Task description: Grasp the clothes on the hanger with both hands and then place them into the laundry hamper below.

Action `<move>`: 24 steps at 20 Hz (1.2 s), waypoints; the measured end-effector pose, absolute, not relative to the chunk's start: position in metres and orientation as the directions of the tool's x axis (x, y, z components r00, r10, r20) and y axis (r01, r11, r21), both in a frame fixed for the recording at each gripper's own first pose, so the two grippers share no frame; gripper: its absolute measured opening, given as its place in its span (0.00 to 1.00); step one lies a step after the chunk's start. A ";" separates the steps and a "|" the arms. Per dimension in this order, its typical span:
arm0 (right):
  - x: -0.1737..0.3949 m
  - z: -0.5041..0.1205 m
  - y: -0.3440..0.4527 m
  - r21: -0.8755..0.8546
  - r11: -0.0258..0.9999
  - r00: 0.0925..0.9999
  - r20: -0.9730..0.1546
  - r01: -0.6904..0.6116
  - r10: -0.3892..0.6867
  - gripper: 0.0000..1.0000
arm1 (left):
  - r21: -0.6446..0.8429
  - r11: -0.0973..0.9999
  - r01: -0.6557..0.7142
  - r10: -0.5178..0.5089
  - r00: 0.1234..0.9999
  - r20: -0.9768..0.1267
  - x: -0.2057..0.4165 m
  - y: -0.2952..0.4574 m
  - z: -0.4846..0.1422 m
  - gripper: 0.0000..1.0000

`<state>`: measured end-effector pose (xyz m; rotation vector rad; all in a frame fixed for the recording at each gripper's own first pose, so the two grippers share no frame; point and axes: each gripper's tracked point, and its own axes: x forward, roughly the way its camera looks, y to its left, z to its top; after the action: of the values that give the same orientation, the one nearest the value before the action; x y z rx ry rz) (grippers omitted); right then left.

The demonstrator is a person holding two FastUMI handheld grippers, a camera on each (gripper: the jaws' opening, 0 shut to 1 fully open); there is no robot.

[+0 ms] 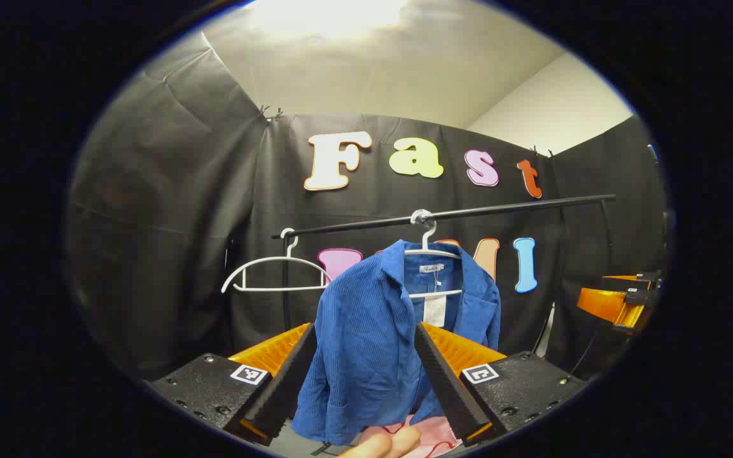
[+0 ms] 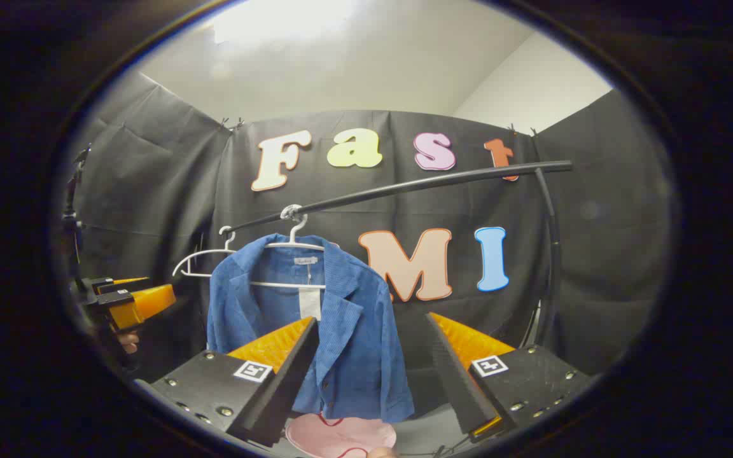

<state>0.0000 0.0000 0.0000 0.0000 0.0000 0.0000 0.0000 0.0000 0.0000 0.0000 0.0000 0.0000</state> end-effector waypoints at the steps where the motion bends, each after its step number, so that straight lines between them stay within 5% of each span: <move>1: 0.008 -0.001 -0.008 -0.002 1.000 1.000 -0.007 0.009 -0.009 0.98 | 0.012 1.000 -0.002 0.002 1.000 0.002 0.004 -0.002 0.002 0.93; 9: 0.041 0.004 -0.027 -0.012 1.000 0.999 0.024 0.023 -0.023 1.00 | 0.009 1.000 -0.025 0.025 0.999 0.022 0.030 -0.005 0.013 0.93; 12: 0.037 0.000 -0.021 -0.013 1.000 1.000 0.012 0.022 -0.022 0.93 | 0.024 0.999 -0.022 0.022 1.000 0.003 0.035 -0.010 0.005 0.93; 14: 0.035 0.000 -0.018 -0.006 1.000 1.000 0.012 0.024 -0.023 1.00 | 0.018 1.000 -0.023 0.024 0.999 -0.029 0.039 -0.012 -0.005 0.95; 17: 0.037 0.002 -0.013 0.018 1.000 0.999 0.029 0.023 -0.024 0.93 | 0.017 1.000 -0.002 0.003 0.998 -0.063 0.049 -0.018 -0.017 0.93; 24: 0.067 -0.020 -0.009 0.051 0.998 1.000 0.004 0.026 -0.026 0.98 | 0.035 0.999 0.030 -0.028 0.997 -0.071 0.069 -0.040 -0.026 0.94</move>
<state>0.0669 -0.0091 -0.0203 0.0505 -0.0045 -0.0263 0.0686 -0.0401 -0.0265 0.0358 0.0705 -0.0290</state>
